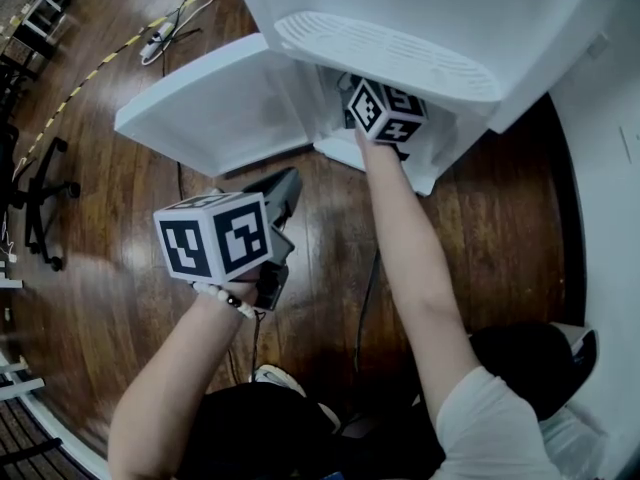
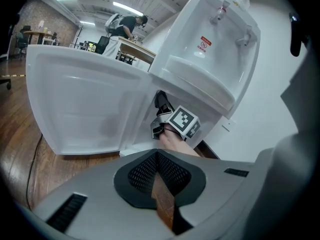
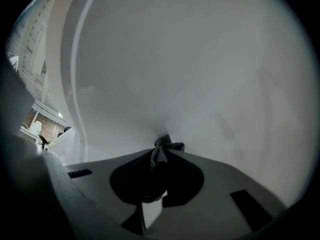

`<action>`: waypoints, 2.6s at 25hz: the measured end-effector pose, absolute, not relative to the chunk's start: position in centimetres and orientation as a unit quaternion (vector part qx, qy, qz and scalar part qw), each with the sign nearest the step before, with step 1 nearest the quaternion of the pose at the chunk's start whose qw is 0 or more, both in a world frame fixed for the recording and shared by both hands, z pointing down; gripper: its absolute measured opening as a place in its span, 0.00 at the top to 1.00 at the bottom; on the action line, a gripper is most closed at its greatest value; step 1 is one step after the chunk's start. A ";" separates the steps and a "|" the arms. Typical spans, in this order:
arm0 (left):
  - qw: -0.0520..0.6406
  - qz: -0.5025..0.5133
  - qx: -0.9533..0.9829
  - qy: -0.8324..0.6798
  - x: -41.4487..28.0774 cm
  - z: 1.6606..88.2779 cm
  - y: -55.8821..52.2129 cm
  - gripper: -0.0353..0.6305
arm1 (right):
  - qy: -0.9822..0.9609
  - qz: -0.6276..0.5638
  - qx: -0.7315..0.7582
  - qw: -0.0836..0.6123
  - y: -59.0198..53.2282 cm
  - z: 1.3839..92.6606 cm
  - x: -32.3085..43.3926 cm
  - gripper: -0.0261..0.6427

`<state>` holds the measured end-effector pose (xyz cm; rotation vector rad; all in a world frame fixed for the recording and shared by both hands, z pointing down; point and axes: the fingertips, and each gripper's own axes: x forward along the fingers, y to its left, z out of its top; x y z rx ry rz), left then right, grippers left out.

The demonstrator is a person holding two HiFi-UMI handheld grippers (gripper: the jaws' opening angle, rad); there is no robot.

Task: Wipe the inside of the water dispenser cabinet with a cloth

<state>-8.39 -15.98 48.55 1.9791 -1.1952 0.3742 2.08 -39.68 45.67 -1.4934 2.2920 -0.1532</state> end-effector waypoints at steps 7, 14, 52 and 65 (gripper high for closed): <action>0.393 0.148 0.778 -0.467 -8.6 48.9 -15.9 0.96 | 0.776 -0.188 -0.589 0.122 -42.3 55.9 3.5 0.91; 0.401 0.145 0.778 -0.461 -8.4 49.0 -15.8 0.96 | 0.719 -0.314 -0.615 0.076 -41.6 64.5 4.1 0.91; 0.385 0.143 0.787 -0.461 -8.4 46.8 -14.8 0.96 | 0.640 -0.314 -0.688 0.137 -39.2 63.1 10.0 0.89; 0.389 0.148 0.780 -0.467 -8.5 46.9 -14.8 0.97 | 0.625 -0.301 -0.705 0.147 -38.6 62.4 11.6 0.89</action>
